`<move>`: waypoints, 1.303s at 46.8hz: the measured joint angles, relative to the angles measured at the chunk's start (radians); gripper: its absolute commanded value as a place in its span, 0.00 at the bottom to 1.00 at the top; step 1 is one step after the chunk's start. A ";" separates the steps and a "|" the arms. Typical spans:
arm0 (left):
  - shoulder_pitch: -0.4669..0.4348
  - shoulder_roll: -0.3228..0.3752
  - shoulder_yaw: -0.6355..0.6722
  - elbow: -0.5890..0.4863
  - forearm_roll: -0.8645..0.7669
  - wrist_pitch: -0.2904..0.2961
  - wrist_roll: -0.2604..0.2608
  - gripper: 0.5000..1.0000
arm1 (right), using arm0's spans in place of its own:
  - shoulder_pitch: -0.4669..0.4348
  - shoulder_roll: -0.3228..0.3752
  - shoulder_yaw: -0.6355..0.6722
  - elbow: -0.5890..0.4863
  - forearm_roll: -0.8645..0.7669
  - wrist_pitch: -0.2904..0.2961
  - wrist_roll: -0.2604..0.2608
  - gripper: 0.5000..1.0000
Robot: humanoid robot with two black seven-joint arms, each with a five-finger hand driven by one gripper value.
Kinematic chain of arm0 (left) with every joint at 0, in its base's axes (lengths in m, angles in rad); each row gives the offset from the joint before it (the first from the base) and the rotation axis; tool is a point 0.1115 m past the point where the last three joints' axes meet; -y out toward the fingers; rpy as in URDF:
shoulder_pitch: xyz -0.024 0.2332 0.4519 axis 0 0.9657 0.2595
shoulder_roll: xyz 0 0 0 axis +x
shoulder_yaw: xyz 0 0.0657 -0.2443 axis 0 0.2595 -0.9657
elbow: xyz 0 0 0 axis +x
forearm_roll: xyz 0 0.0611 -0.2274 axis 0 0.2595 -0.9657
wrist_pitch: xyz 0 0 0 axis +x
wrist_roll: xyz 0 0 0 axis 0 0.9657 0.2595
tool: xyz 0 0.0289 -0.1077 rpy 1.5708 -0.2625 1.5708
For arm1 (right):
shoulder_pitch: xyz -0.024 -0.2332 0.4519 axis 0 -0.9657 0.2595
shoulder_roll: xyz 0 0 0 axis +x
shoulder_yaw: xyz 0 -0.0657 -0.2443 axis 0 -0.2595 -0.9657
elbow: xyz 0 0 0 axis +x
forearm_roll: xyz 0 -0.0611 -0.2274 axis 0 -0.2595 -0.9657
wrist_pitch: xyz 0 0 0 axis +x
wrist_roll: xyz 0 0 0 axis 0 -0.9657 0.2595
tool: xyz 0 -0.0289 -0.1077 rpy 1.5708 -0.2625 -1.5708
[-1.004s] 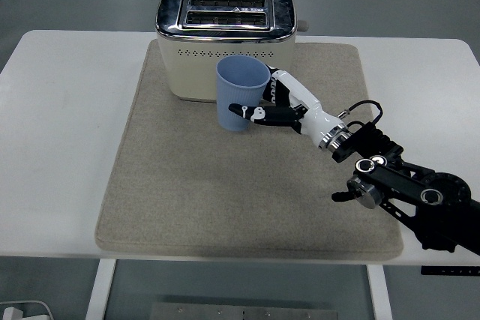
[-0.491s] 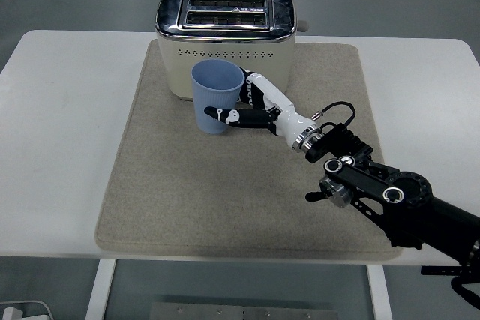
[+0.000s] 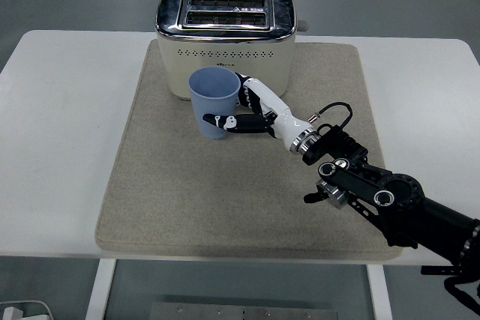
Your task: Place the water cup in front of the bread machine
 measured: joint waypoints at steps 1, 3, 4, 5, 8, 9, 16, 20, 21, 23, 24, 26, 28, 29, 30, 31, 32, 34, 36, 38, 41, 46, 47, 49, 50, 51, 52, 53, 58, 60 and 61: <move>0.000 0.000 0.000 0.000 0.000 0.000 0.000 1.00 | -0.001 0.000 0.000 -0.002 -0.001 0.000 0.002 0.00; 0.000 0.000 0.000 0.000 0.000 0.000 0.000 1.00 | -0.001 0.001 0.000 -0.008 -0.001 0.000 0.008 0.00; 0.000 0.000 0.000 0.000 0.000 0.000 0.000 1.00 | -0.001 0.001 0.000 -0.011 -0.001 0.000 0.011 0.00; 0.000 0.000 0.000 0.000 0.000 0.000 0.000 1.00 | -0.001 0.002 0.000 -0.015 -0.001 0.000 0.014 0.00; 0.000 0.000 0.000 0.000 0.000 0.000 0.000 1.00 | -0.001 0.006 -0.001 -0.028 -0.002 0.000 0.019 0.05; 0.000 0.000 0.000 0.000 0.000 0.000 0.000 1.00 | -0.001 0.007 -0.001 -0.031 -0.002 0.000 0.020 0.07; 0.000 0.000 0.000 0.000 0.000 0.000 0.000 1.00 | -0.001 0.007 -0.001 -0.040 -0.002 0.000 0.029 0.33; 0.000 0.000 0.000 0.000 0.000 0.000 0.000 1.00 | -0.001 0.007 -0.001 -0.040 -0.002 0.000 0.032 0.54; 0.000 0.000 0.000 0.000 0.000 0.000 0.000 1.00 | -0.002 0.007 -0.001 -0.040 -0.002 0.000 0.033 0.59; 0.000 0.000 0.000 0.000 0.000 0.000 0.000 1.00 | -0.002 0.007 -0.001 -0.040 -0.002 0.000 0.034 0.64; 0.000 0.000 0.000 0.000 0.000 0.000 0.000 1.00 | -0.002 0.007 -0.001 -0.040 -0.002 0.001 0.034 0.66; 0.000 0.000 0.000 0.000 0.000 0.000 0.000 1.00 | -0.002 0.007 -0.003 -0.040 -0.002 0.001 0.035 0.74; 0.000 0.000 0.000 0.000 0.000 0.000 0.000 1.00 | -0.002 0.007 -0.011 -0.040 -0.002 0.001 0.035 0.83; 0.000 0.000 0.000 0.000 0.000 0.000 0.000 1.00 | -0.002 0.007 -0.016 -0.040 -0.002 0.001 0.035 0.83; 0.000 0.000 0.000 0.000 0.000 0.000 0.000 1.00 | -0.002 0.007 -0.020 -0.040 -0.002 0.001 0.036 0.84; 0.000 0.000 0.000 0.000 0.000 0.000 0.000 1.00 | -0.002 0.007 -0.024 -0.040 -0.002 0.001 0.036 0.84; 0.000 0.000 0.000 0.000 0.000 0.000 0.000 1.00 | -0.002 0.007 -0.027 -0.040 -0.002 0.001 0.037 0.84; 0.000 0.000 0.000 0.000 0.000 0.000 0.000 1.00 | -0.003 0.007 -0.029 -0.040 -0.002 0.001 0.039 0.84; 0.000 0.000 0.000 0.000 0.000 0.000 0.000 1.00 | -0.004 0.007 -0.031 -0.040 -0.002 0.001 0.043 0.84; 0.000 0.000 0.000 0.000 0.000 0.000 0.000 1.00 | -0.004 0.007 -0.031 -0.040 -0.002 0.000 0.047 0.84; 0.000 0.000 0.000 0.000 0.000 0.000 0.000 1.00 | -0.004 0.007 -0.032 -0.040 -0.001 0.000 0.049 0.84; 0.000 0.000 0.000 0.000 0.000 0.000 0.000 1.00 | -0.004 0.007 -0.032 -0.040 -0.001 0.000 0.050 0.84; 0.000 0.000 0.000 0.000 0.000 0.000 0.000 1.00 | -0.004 0.007 -0.032 -0.040 -0.001 0.000 0.050 0.84; 0.000 0.000 0.000 0.000 0.000 0.000 0.000 1.00 | -0.004 0.007 -0.032 -0.040 -0.001 0.000 0.050 0.84; 0.000 0.000 0.000 0.000 0.000 0.000 0.000 1.00 | -0.004 0.007 -0.032 -0.040 -0.001 0.000 0.050 0.84; 0.000 0.000 0.000 0.000 0.000 0.000 0.000 1.00 | -0.004 0.007 -0.032 -0.040 -0.001 0.000 0.050 0.84; 0.000 0.000 0.000 0.000 0.000 0.000 0.000 1.00 | -0.004 0.007 -0.032 -0.040 -0.001 0.000 0.051 0.84; 0.000 0.000 0.000 0.000 0.000 0.000 0.000 1.00 | -0.004 0.007 -0.032 -0.040 -0.001 0.000 0.051 0.84; 0.000 0.000 0.000 0.000 0.000 0.000 0.000 1.00 | -0.005 0.007 -0.032 -0.040 -0.001 0.000 0.054 0.84; 0.000 0.000 0.000 0.000 0.000 0.000 0.000 1.00 | -0.005 0.007 -0.032 -0.039 -0.001 0.000 0.056 0.84; 0.000 0.000 0.000 0.000 0.000 0.000 0.000 1.00 | -0.005 0.007 -0.032 -0.039 -0.001 0.000 0.057 0.84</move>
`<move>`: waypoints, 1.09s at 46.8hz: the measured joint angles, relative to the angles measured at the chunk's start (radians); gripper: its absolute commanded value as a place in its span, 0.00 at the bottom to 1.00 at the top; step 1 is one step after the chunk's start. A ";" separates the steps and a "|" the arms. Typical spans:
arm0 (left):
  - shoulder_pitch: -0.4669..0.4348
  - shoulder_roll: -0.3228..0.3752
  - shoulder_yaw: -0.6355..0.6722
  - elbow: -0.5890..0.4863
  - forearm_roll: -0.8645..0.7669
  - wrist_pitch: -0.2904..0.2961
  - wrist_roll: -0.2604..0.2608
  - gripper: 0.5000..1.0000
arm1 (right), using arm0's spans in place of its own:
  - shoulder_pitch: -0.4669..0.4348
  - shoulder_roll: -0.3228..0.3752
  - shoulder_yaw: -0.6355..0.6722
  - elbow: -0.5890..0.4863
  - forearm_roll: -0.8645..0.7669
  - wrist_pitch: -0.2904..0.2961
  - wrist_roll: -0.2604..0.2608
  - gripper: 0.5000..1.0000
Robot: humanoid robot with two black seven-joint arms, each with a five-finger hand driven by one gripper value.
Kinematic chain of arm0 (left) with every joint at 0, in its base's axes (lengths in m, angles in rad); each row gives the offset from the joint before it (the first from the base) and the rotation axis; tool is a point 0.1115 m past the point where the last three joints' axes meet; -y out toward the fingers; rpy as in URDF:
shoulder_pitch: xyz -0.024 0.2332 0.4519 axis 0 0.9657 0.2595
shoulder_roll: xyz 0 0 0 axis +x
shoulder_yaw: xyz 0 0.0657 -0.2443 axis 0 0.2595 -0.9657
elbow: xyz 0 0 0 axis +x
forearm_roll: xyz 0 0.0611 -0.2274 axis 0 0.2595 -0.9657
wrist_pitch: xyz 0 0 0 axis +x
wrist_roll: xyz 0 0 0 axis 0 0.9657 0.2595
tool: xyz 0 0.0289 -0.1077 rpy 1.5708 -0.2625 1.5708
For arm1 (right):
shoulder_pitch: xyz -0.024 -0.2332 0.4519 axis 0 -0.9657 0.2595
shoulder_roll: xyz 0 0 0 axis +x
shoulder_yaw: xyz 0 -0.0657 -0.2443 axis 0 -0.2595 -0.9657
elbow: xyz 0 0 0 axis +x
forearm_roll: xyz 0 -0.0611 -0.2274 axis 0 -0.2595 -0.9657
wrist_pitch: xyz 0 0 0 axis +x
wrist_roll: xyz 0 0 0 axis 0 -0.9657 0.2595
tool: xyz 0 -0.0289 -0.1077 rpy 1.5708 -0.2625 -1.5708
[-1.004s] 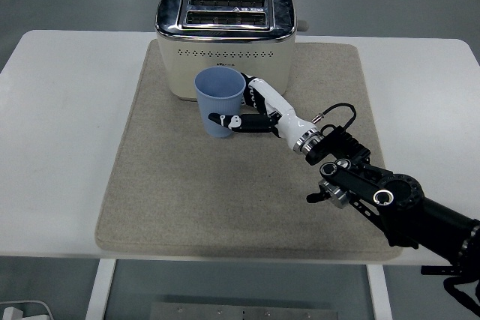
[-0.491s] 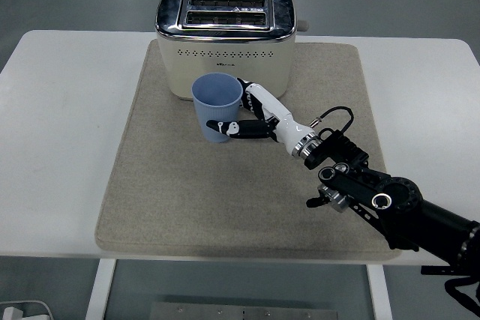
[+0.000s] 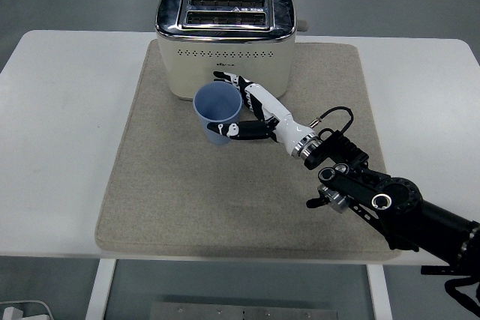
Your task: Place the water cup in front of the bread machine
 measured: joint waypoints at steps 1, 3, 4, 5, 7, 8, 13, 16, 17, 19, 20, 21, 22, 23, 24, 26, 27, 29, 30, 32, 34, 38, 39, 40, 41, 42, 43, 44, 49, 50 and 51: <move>0.000 0.000 0.000 0.000 0.000 0.000 0.000 1.00 | 0.000 0.000 -0.002 0.000 0.000 0.000 0.000 0.84; 0.000 0.000 0.000 0.000 0.000 0.000 0.000 1.00 | 0.000 0.000 -0.005 0.000 0.000 0.000 0.001 0.84; 0.000 0.000 0.000 0.000 0.000 0.000 0.000 1.00 | 0.000 0.000 -0.005 0.000 0.000 0.000 0.002 0.84; 0.000 0.000 0.000 0.000 0.000 0.000 0.000 1.00 | 0.000 0.000 -0.006 0.000 0.000 0.000 0.002 0.84; 0.000 0.000 0.000 0.000 0.000 0.000 0.000 1.00 | 0.000 0.000 -0.006 0.001 0.000 0.000 0.002 0.84; 0.000 0.000 0.000 0.000 0.000 0.000 0.000 1.00 | 0.001 0.000 -0.006 0.001 0.000 0.000 0.002 0.84; 0.000 0.000 0.000 0.000 0.000 0.000 0.000 1.00 | 0.004 -0.001 -0.006 0.005 0.001 0.000 0.002 0.84; 0.000 0.000 0.000 0.000 0.000 0.000 0.000 1.00 | 0.007 -0.004 -0.006 0.012 0.001 0.000 0.002 0.84; 0.000 0.000 0.000 0.000 0.000 0.000 0.000 1.00 | 0.008 -0.007 -0.006 0.014 0.001 0.000 0.002 0.84; 0.000 0.000 0.000 0.000 0.000 0.000 0.000 1.00 | 0.009 -0.013 -0.005 0.016 0.001 0.000 0.002 0.84; 0.000 0.000 0.000 0.000 0.000 0.000 0.000 1.00 | 0.009 -0.015 -0.004 0.017 0.001 0.000 0.002 0.84; 0.000 0.000 0.000 0.000 0.000 0.000 0.000 1.00 | 0.010 -0.016 -0.004 0.017 0.001 0.000 0.002 0.84; 0.000 0.000 0.000 0.000 0.000 0.000 0.000 1.00 | 0.011 -0.017 -0.003 0.018 0.001 0.000 0.002 0.84; 0.000 0.000 0.000 0.000 0.000 0.000 0.000 1.00 | 0.012 -0.019 -0.003 0.020 0.001 0.000 0.002 0.84; 0.000 0.000 0.000 0.000 0.000 0.000 0.000 1.00 | 0.012 -0.020 -0.003 0.021 0.001 0.000 0.002 0.84; 0.000 0.000 0.000 0.000 0.000 0.000 0.000 1.00 | 0.014 -0.022 -0.003 0.022 0.001 0.000 0.002 0.84; 0.000 0.000 0.000 0.000 0.000 0.000 0.000 1.00 | 0.014 -0.023 -0.003 0.022 0.001 0.000 0.002 0.84; 0.000 0.000 0.000 0.000 0.000 0.000 0.000 1.00 | 0.015 -0.029 -0.001 0.023 0.001 0.000 0.002 0.84; 0.000 0.000 0.000 0.000 0.000 0.000 0.000 1.00 | 0.015 -0.032 -0.001 0.024 0.001 0.000 0.002 0.84; 0.000 0.000 0.000 0.000 0.000 0.000 0.000 1.00 | 0.016 -0.039 0.000 0.030 0.002 0.000 0.002 0.84; 0.000 0.000 0.000 0.000 0.000 0.000 0.000 1.00 | 0.016 -0.049 0.001 0.045 0.002 0.000 0.002 0.84; 0.000 0.000 0.000 0.000 0.000 0.000 0.000 1.00 | 0.016 -0.081 0.002 0.081 0.002 0.000 0.002 0.84; 0.000 0.000 0.000 0.000 0.000 0.000 0.000 1.00 | 0.016 -0.089 0.002 0.092 0.002 0.000 0.002 0.84; 0.000 0.000 0.000 0.000 0.000 0.000 0.000 1.00 | 0.016 -0.102 0.003 0.104 0.003 0.000 0.002 0.84; 0.000 0.000 0.000 0.000 0.000 0.000 0.000 1.00 | 0.016 -0.110 0.003 0.114 0.003 0.000 0.002 0.84; 0.000 0.000 0.000 0.000 0.000 0.000 0.000 1.00 | 0.016 -0.120 0.004 0.120 0.004 -0.001 0.002 0.84; 0.000 0.000 0.000 0.000 0.000 0.000 0.000 1.00 | 0.015 -0.134 0.006 0.132 0.005 -0.001 0.002 0.84; 0.000 0.000 0.000 0.000 0.000 0.000 0.000 1.00 | 0.015 -0.149 0.007 0.140 0.005 -0.001 0.002 0.84; 0.000 0.000 0.000 0.000 0.000 0.000 0.000 1.00 | 0.014 -0.208 0.010 0.178 0.008 0.000 0.001 0.84; 0.000 0.000 0.000 0.000 0.000 0.000 0.000 1.00 | 0.013 -0.222 0.011 0.185 0.008 -0.001 0.001 0.84; 0.000 0.000 0.000 0.000 0.000 0.000 0.000 1.00 | 0.013 -0.234 0.011 0.193 0.009 0.000 0.001 0.84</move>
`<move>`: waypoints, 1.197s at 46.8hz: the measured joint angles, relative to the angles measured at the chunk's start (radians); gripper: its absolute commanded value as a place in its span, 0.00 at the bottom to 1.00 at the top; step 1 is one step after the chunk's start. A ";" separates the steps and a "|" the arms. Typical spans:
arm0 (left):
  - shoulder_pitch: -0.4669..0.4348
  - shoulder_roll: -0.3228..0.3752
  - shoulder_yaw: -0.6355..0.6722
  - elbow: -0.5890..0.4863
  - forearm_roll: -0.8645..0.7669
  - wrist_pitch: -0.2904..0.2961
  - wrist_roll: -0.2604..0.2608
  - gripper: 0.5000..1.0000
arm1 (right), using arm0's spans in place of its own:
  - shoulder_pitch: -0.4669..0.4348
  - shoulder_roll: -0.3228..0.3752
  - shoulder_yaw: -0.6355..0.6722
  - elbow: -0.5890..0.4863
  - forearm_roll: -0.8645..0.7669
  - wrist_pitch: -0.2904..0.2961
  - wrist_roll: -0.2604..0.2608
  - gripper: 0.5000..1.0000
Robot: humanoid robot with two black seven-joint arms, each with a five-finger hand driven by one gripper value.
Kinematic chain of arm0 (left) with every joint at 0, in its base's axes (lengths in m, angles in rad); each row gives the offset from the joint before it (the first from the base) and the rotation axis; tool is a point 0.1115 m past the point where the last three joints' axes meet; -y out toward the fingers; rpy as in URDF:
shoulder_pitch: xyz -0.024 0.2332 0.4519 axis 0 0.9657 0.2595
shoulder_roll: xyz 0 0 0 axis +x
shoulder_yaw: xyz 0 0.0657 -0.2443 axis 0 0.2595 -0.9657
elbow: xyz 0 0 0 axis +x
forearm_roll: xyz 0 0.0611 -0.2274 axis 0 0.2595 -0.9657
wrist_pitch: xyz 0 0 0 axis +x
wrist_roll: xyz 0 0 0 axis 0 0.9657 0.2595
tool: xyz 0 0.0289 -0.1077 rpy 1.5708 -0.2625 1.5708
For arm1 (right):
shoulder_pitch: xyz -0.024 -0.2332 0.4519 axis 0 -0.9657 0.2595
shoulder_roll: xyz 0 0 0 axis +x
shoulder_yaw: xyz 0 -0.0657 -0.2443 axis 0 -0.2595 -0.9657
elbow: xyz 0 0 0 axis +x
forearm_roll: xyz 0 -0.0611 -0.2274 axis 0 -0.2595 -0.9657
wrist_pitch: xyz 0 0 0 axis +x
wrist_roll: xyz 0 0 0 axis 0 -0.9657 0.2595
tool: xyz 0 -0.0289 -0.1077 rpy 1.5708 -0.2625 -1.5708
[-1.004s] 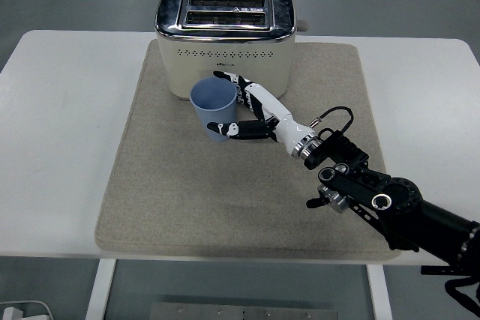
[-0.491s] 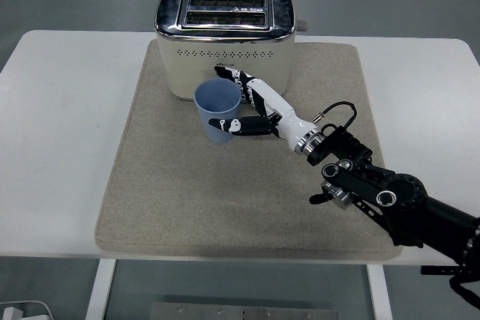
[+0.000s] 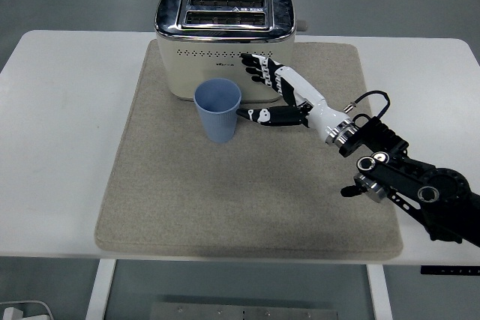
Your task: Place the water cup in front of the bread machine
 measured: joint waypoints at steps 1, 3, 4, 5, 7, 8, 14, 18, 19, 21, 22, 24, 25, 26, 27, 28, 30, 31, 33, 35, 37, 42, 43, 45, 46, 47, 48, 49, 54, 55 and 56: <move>0.000 0.000 0.000 0.000 0.000 0.000 0.000 1.00 | -0.001 -0.015 0.000 0.008 0.001 0.001 0.000 0.84; 0.000 0.000 0.000 0.000 0.000 0.000 0.000 1.00 | -0.002 -0.045 0.002 0.018 0.002 0.002 0.000 0.84; 0.000 0.000 0.000 0.000 0.000 0.000 0.000 1.00 | -0.003 -0.058 0.003 0.024 0.003 0.003 0.000 0.84; 0.000 0.000 0.000 0.000 0.000 0.000 0.000 1.00 | -0.005 -0.071 0.003 0.027 0.003 0.003 0.001 0.84; 0.000 0.000 0.000 0.000 0.000 0.000 0.000 1.00 | -0.007 -0.102 0.005 0.034 0.005 0.005 0.004 0.84; 0.000 0.000 0.000 0.000 0.000 0.000 0.000 1.00 | -0.008 -0.115 0.006 0.036 0.006 0.006 0.008 0.84; 0.000 0.000 0.000 0.000 0.000 0.000 0.000 1.00 | -0.009 -0.190 0.011 0.038 0.013 0.009 0.040 0.84; 0.000 0.000 0.000 0.000 0.000 0.000 0.000 1.00 | -0.009 -0.242 0.013 0.029 0.033 0.008 0.053 0.84; 0.000 0.000 0.000 0.000 0.000 0.000 0.000 1.00 | -0.009 -0.250 0.017 0.026 0.041 0.008 0.055 0.84; 0.000 0.000 0.000 0.000 0.000 0.000 0.000 1.00 | -0.009 -0.261 0.036 0.019 0.070 0.008 0.056 0.84; 0.000 0.000 0.000 0.000 0.000 0.000 0.000 1.00 | -0.009 -0.262 0.046 0.014 0.083 0.009 0.057 0.84; 0.000 0.000 0.000 0.000 0.000 0.000 0.000 1.00 | -0.008 -0.264 0.068 -0.005 0.120 0.012 0.057 0.84; 0.000 0.000 0.000 0.000 0.000 0.000 0.000 1.00 | -0.007 -0.263 0.076 -0.016 0.136 0.013 0.056 0.84; 0.000 0.000 0.000 0.000 0.000 0.000 0.000 1.00 | -0.006 -0.263 0.081 -0.027 0.149 0.014 0.055 0.84; 0.000 0.000 0.000 0.000 0.000 0.000 0.000 1.00 | -0.004 -0.261 0.090 -0.043 0.173 0.017 0.053 0.84; 0.000 0.000 0.000 0.000 0.000 0.000 0.000 1.00 | -0.003 -0.259 0.095 -0.053 0.185 0.019 0.052 0.84; 0.000 0.000 0.000 0.000 0.000 0.000 0.000 1.00 | -0.001 -0.255 0.103 -0.081 0.221 0.021 0.049 0.84; 0.000 0.000 0.000 0.000 0.000 0.000 0.000 1.00 | -0.001 -0.254 0.106 -0.091 0.234 0.022 0.047 0.84; 0.000 0.000 0.000 0.000 0.000 0.000 0.000 1.00 | 0.002 -0.252 0.109 -0.114 0.260 0.022 0.045 0.84; 0.000 0.000 0.000 0.000 0.000 0.000 0.000 1.00 | 0.006 -0.248 0.111 -0.136 0.279 0.022 0.045 0.84; 0.000 0.000 0.000 0.000 0.000 0.000 0.000 1.00 | 0.020 -0.242 0.111 -0.158 0.302 0.022 0.044 0.84; 0.000 0.000 0.000 0.000 0.000 0.000 0.000 1.00 | 0.056 -0.204 0.112 -0.222 0.378 0.022 0.035 0.84; 0.000 0.000 0.000 0.000 0.000 0.000 0.000 1.00 | 0.064 -0.195 0.111 -0.237 0.395 0.022 0.026 0.84; 0.000 0.000 0.000 0.000 0.000 0.000 0.000 1.00 | 0.086 -0.176 0.111 -0.276 0.437 0.023 -0.005 0.84; 0.000 0.000 0.000 0.000 0.000 0.000 0.000 1.00 | 0.096 -0.169 0.110 -0.292 0.453 0.023 -0.021 0.84; 0.000 0.000 0.000 0.000 0.000 0.000 0.000 1.00 | 0.109 -0.162 0.110 -0.312 0.469 0.022 -0.039 0.84; 0.000 0.000 0.000 0.000 0.000 0.000 0.000 1.00 | 0.118 -0.153 0.110 -0.327 0.489 0.023 -0.059 0.84; 0.000 0.000 0.000 0.000 0.000 0.000 0.000 1.00 | 0.127 -0.146 0.110 -0.339 0.501 0.023 -0.073 0.84; 0.000 0.000 0.000 0.000 0.000 0.000 0.000 1.00 | 0.163 -0.121 0.110 -0.379 0.539 0.028 -0.108 0.84; 0.000 0.000 0.000 0.000 0.000 0.000 0.000 1.00 | 0.170 -0.116 0.110 -0.384 0.543 0.029 -0.111 0.84; 0.000 0.000 0.000 0.000 0.000 0.000 0.000 1.00 | 0.175 -0.113 0.110 -0.386 0.545 0.029 -0.114 0.84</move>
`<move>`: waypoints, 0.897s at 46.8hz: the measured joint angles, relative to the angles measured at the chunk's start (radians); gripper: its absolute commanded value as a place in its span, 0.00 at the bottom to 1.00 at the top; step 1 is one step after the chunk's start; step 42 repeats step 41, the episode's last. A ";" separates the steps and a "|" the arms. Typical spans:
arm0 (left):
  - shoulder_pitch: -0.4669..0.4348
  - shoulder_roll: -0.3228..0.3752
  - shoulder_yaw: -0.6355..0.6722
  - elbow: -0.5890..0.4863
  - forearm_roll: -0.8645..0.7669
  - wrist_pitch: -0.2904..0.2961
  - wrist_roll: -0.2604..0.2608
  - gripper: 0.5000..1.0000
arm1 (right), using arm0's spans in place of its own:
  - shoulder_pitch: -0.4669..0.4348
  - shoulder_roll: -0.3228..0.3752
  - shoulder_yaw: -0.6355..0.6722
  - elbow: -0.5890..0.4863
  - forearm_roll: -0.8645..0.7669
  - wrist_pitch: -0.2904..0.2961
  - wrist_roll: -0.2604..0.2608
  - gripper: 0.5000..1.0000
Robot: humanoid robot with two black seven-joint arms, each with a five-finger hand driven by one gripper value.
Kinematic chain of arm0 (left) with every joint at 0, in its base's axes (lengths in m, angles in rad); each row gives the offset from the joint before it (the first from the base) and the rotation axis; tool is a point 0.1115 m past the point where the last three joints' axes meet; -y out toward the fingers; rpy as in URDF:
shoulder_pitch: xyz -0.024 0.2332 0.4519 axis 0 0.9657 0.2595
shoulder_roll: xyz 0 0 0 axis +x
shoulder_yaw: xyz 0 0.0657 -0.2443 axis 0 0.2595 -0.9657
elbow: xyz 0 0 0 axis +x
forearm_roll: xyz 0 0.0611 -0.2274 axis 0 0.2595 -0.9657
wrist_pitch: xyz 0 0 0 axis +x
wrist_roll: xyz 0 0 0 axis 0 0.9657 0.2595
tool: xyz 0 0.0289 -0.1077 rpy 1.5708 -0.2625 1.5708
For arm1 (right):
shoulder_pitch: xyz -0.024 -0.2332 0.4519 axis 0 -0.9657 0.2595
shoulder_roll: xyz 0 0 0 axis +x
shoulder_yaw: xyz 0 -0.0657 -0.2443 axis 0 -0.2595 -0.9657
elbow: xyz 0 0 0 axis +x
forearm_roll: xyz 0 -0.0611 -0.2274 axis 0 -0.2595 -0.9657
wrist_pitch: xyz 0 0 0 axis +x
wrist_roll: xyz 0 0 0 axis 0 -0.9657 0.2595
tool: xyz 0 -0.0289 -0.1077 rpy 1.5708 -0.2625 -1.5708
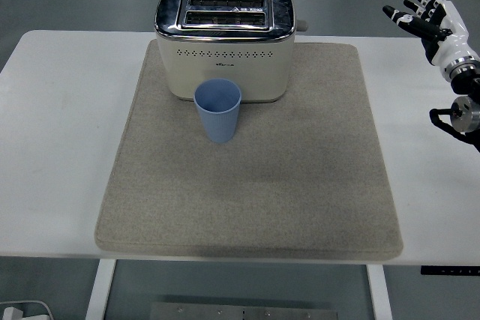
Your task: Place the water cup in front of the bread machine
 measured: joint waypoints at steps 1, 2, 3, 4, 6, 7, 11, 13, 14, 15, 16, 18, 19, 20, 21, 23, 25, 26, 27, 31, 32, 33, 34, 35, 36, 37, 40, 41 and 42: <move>0.000 0.000 0.000 0.000 0.000 0.000 0.000 1.00 | 0.005 0.003 0.000 -0.001 0.002 0.000 -0.004 0.84; 0.000 0.000 0.000 0.000 0.000 0.000 0.000 1.00 | 0.010 0.008 0.000 -0.002 0.003 0.000 -0.011 0.84; 0.000 0.000 0.000 0.000 0.000 0.000 0.000 1.00 | 0.013 0.011 0.000 -0.003 0.003 0.000 -0.020 0.84; 0.000 0.000 0.000 0.000 0.000 0.000 0.000 1.00 | 0.016 0.014 0.000 -0.004 0.005 -0.001 -0.033 0.84; 0.000 0.000 0.000 0.000 0.000 0.000 0.000 1.00 | 0.020 0.020 0.000 -0.006 0.016 -0.002 -0.063 0.84; 0.000 0.000 0.000 0.000 0.000 0.000 0.000 1.00 | 0.021 0.021 0.000 -0.008 0.024 -0.002 -0.076 0.84; 0.000 0.000 0.000 0.000 0.000 0.000 0.000 1.00 | 0.033 0.036 0.001 -0.030 0.079 -0.002 -0.112 0.84; 0.000 0.000 0.000 0.000 0.000 0.000 0.000 1.00 | 0.039 0.041 0.000 -0.040 0.108 -0.001 -0.117 0.84; 0.000 0.000 0.000 0.000 0.000 0.000 0.000 1.00 | 0.039 0.041 0.000 -0.043 0.117 -0.001 -0.118 0.84; 0.000 0.000 0.000 0.000 0.000 0.000 0.000 1.00 | 0.039 0.041 -0.001 -0.044 0.125 -0.001 -0.118 0.84; 0.000 0.000 0.000 0.000 0.000 0.000 0.000 1.00 | 0.040 0.041 -0.001 -0.045 0.130 -0.001 -0.119 0.84; 0.000 0.000 0.000 0.000 0.000 0.000 0.000 1.00 | 0.040 0.042 -0.001 -0.045 0.134 -0.001 -0.119 0.84; 0.000 0.000 0.000 0.000 0.000 0.000 0.000 1.00 | 0.040 0.042 -0.001 -0.045 0.135 0.000 -0.119 0.84; 0.000 0.000 0.000 0.000 0.000 0.000 0.000 1.00 | 0.040 0.042 -0.001 -0.046 0.136 0.000 -0.119 0.84; 0.000 0.000 0.000 0.000 0.000 0.000 0.000 1.00 | 0.040 0.042 -0.002 -0.046 0.136 0.001 -0.119 0.84; 0.000 0.000 0.000 0.000 0.000 0.000 0.000 1.00 | 0.040 0.043 -0.003 -0.046 0.136 0.001 -0.119 0.84; 0.000 0.000 0.000 0.000 0.000 0.000 0.000 1.00 | 0.040 0.044 -0.003 -0.046 0.136 0.002 -0.120 0.84; 0.000 0.000 0.000 0.000 0.000 0.000 0.000 1.00 | 0.040 0.044 -0.003 -0.046 0.136 0.003 -0.120 0.84; 0.000 0.000 0.000 0.000 0.000 0.000 0.000 1.00 | 0.040 0.044 -0.004 -0.046 0.136 0.003 -0.120 0.84; 0.000 0.000 0.000 0.000 0.000 0.000 0.000 1.00 | 0.040 0.044 -0.004 -0.046 0.136 0.003 -0.120 0.84; 0.000 0.000 0.000 0.000 0.000 0.000 0.000 1.00 | 0.040 0.043 -0.005 -0.046 0.135 0.003 -0.120 0.84; 0.000 0.000 0.000 0.000 0.000 0.000 0.000 1.00 | 0.041 0.043 -0.006 -0.046 0.134 0.004 -0.120 0.84; 0.000 0.000 0.000 0.000 0.000 0.000 0.000 1.00 | 0.042 0.042 -0.006 -0.046 0.132 0.006 -0.120 0.84; 0.000 0.000 0.000 0.000 0.000 0.000 0.000 1.00 | 0.042 0.042 -0.006 -0.046 0.132 0.009 -0.120 0.84; 0.000 0.000 0.000 0.000 0.000 0.000 0.000 1.00 | 0.042 0.041 -0.006 -0.046 0.131 0.013 -0.120 0.84; 0.000 0.000 0.000 0.000 0.000 0.000 0.000 1.00 | 0.042 0.041 -0.006 -0.046 0.131 0.016 -0.119 0.84; 0.000 0.000 0.000 0.000 0.000 0.000 0.000 1.00 | 0.042 0.040 -0.008 -0.046 0.130 0.026 -0.119 0.84; 0.000 0.000 0.000 0.000 0.000 0.000 0.000 1.00 | 0.042 0.039 -0.008 -0.046 0.130 0.028 -0.119 0.84; 0.000 0.000 0.000 0.000 0.000 0.000 0.000 1.00 | 0.042 0.039 -0.008 -0.046 0.130 0.028 -0.119 0.84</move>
